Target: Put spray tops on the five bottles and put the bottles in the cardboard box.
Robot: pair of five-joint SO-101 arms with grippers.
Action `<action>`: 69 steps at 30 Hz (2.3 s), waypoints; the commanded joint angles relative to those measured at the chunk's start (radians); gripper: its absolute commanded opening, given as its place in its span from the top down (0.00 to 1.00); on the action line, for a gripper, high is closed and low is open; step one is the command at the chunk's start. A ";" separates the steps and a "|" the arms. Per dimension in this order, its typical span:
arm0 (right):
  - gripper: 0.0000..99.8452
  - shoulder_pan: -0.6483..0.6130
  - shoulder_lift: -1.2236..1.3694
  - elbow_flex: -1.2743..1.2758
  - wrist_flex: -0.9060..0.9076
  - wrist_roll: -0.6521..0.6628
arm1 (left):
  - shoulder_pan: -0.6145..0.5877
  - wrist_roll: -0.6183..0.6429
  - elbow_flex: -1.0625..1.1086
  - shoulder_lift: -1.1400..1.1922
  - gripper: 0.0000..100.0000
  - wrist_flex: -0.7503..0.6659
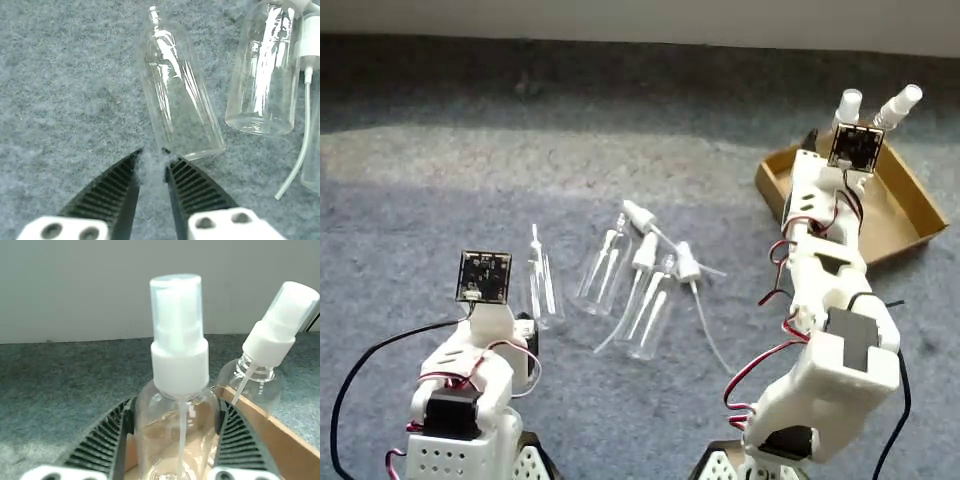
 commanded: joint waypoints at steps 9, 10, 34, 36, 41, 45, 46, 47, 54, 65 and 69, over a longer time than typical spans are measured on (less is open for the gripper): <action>0.86 0.005 0.041 -0.090 -0.031 0.011 | -0.005 0.005 -0.005 -0.012 0.99 -0.002; 0.86 0.005 0.045 -0.090 -0.031 0.011 | -0.005 0.005 -0.005 -0.012 0.99 -0.002; 0.78 0.005 0.054 -0.082 -0.031 0.011 | -0.005 0.006 0.064 -0.012 0.99 -0.100; 0.78 0.007 0.054 -0.082 -0.031 0.017 | -0.005 0.006 0.064 -0.012 0.99 -0.101; 0.72 0.007 0.054 -0.082 -0.028 0.012 | -0.005 0.006 0.065 -0.012 0.99 -0.101; 0.70 0.007 0.054 -0.081 -0.028 0.012 | -0.005 0.006 0.065 -0.012 0.99 -0.101; 0.70 0.007 0.054 -0.081 -0.028 0.012 | -0.005 0.006 0.065 -0.012 0.99 -0.101; 0.70 0.007 0.054 -0.081 -0.028 0.012 | -0.005 0.006 0.065 -0.012 0.99 -0.101; 0.70 0.007 0.051 -0.081 -0.027 0.012 | -0.005 0.006 0.067 -0.012 0.99 -0.101; 0.70 0.007 0.048 -0.081 -0.025 0.017 | -0.005 0.006 0.067 -0.012 0.99 -0.101; 0.70 0.010 -0.001 -0.079 0.039 0.015 | -0.005 0.006 0.067 -0.012 0.99 -0.101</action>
